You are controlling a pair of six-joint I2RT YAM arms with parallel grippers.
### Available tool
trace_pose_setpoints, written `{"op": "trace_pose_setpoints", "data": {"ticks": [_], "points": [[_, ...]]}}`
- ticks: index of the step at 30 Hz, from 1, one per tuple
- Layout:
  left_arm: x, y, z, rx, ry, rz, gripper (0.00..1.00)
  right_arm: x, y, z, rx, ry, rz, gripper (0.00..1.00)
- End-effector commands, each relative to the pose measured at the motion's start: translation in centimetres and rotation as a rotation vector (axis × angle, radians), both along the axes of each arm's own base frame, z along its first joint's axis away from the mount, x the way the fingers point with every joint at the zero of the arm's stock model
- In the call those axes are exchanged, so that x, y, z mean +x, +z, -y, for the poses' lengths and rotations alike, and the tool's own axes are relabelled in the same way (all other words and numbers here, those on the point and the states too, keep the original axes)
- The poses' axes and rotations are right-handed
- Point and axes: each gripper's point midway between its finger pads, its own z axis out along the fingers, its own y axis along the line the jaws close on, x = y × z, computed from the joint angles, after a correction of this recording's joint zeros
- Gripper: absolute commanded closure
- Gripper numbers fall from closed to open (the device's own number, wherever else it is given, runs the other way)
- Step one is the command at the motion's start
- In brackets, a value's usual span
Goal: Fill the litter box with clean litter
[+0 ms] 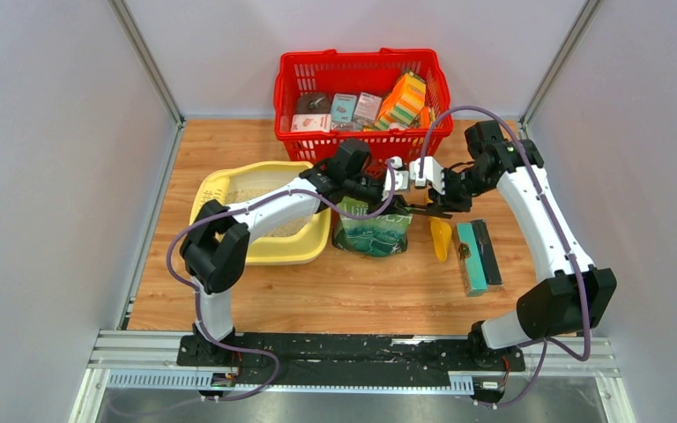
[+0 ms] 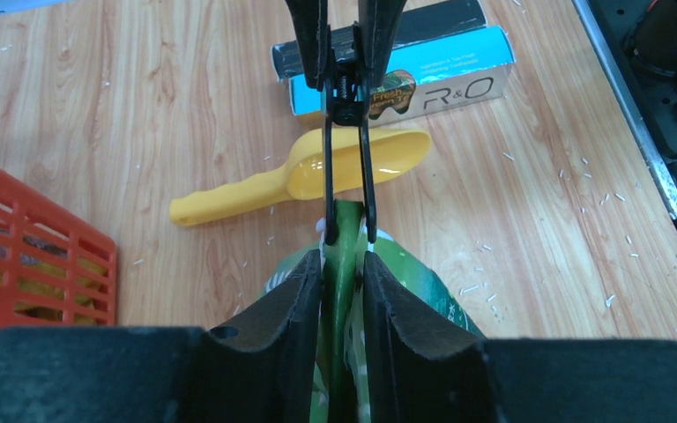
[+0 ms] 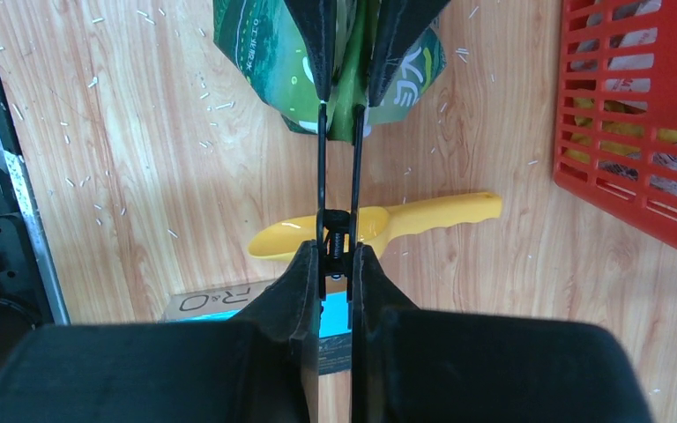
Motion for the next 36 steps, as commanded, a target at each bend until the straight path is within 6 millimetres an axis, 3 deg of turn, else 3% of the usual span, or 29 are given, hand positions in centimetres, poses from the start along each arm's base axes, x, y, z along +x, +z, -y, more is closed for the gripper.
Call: {"op": "trace_pose_setpoints", "data": {"ticks": [1, 13, 20, 23, 24, 28, 36], "points": [[-0.1, 2.0, -1.6, -0.009, 0.029, 0.028, 0.64, -4.3, -0.4, -0.4, -0.048, -0.01, -0.189, 1.0], [0.0, 0.7, -8.4, 0.053, 0.114, -0.011, 0.61, -3.9, 0.1, -1.8, -0.14, -0.034, -0.151, 1.0], [-0.1, -0.5, -10.9, 0.074, 0.144, -0.039, 0.62, -3.3, -0.1, -3.4, -0.151, -0.084, -0.171, 1.0], [-0.4, -0.6, -11.2, 0.07, 0.136, -0.047, 0.71, -3.3, -0.3, -3.9, -0.16, -0.082, -0.171, 1.0], [-0.4, -0.7, -11.3, 0.071, 0.135, -0.051, 0.81, -3.3, -0.3, -4.0, -0.163, -0.08, -0.17, 1.0], [-0.8, -0.4, -11.0, 0.047, 0.122, -0.082, 1.0, -3.2, -0.4, -4.6, -0.164, -0.086, -0.173, 1.0], [-0.4, 0.8, -10.3, -0.018, 0.158, -0.108, 1.0, -2.6, 0.0, -6.0, -0.128, -0.088, -0.179, 1.0]]}}
